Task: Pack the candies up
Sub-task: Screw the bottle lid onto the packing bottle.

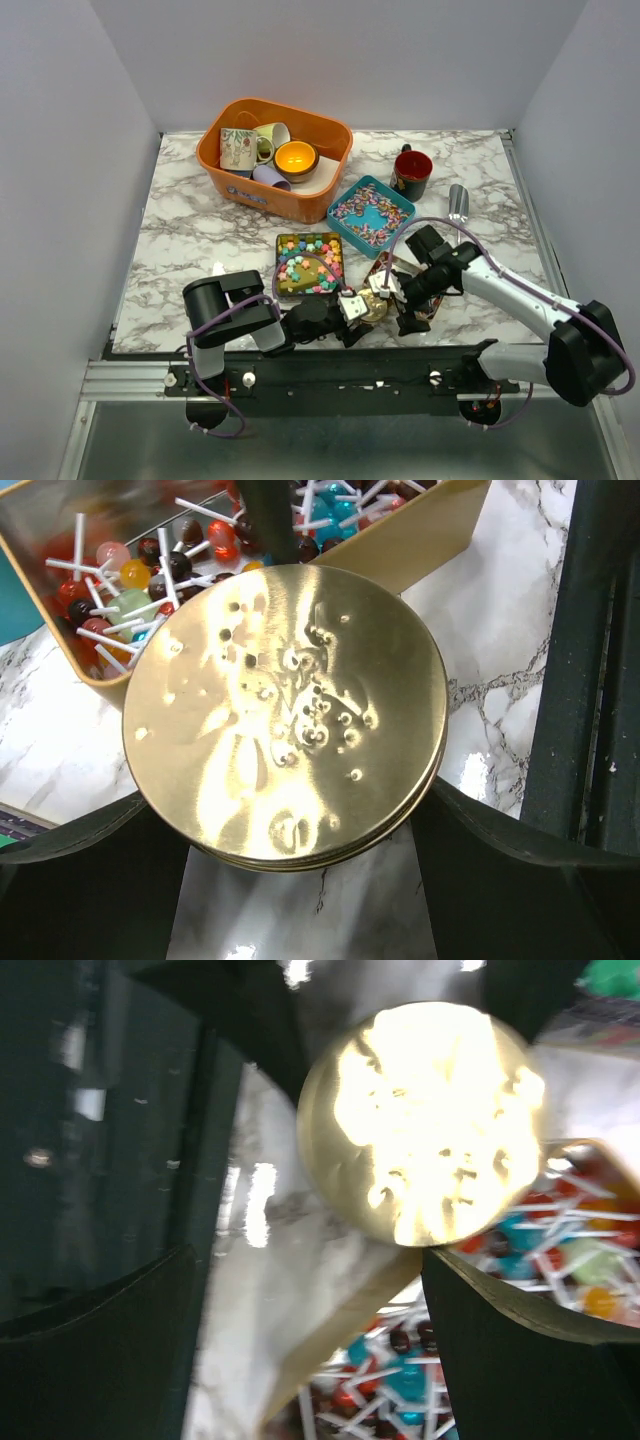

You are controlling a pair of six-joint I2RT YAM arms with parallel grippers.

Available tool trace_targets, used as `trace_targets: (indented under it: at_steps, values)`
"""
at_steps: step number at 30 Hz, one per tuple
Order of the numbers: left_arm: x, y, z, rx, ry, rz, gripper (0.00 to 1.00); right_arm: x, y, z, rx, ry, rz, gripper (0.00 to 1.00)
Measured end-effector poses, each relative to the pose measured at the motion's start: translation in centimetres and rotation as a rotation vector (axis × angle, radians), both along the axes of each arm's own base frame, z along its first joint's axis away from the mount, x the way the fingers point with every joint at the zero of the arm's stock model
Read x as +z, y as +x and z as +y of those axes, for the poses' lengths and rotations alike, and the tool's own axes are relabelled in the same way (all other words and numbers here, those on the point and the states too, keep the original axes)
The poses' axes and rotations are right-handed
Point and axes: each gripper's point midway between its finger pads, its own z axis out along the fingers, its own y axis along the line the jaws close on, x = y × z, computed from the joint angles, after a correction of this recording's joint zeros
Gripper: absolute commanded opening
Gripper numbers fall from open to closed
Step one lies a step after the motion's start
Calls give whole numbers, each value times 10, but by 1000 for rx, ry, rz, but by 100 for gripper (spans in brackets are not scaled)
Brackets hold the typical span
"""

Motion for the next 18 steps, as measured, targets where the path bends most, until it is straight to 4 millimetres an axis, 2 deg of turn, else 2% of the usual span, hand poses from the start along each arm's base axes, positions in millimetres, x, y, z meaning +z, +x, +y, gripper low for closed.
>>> trace_targets:
  at_steps: [5, 8, 13, 16, 18]
  values:
    - [0, 6, 0, 15, 1, 1, 0, 0, -33, -14, -43, -48, 110, 98]
    - [0, 6, 1, 16, 2, 1, 0, 2, -35, -21, -78, -71, 134, 98]
    - [0, 6, 0, 15, 2, 1, 0, 22, -8, -18, -137, -56, 80, 99]
    - [0, 6, 0, 15, 2, 1, 0, 38, 17, -1, -143, -10, 42, 99]
    - [0, 6, 0, 15, 2, 1, 0, 41, 29, 10, -139, 12, 44, 99]
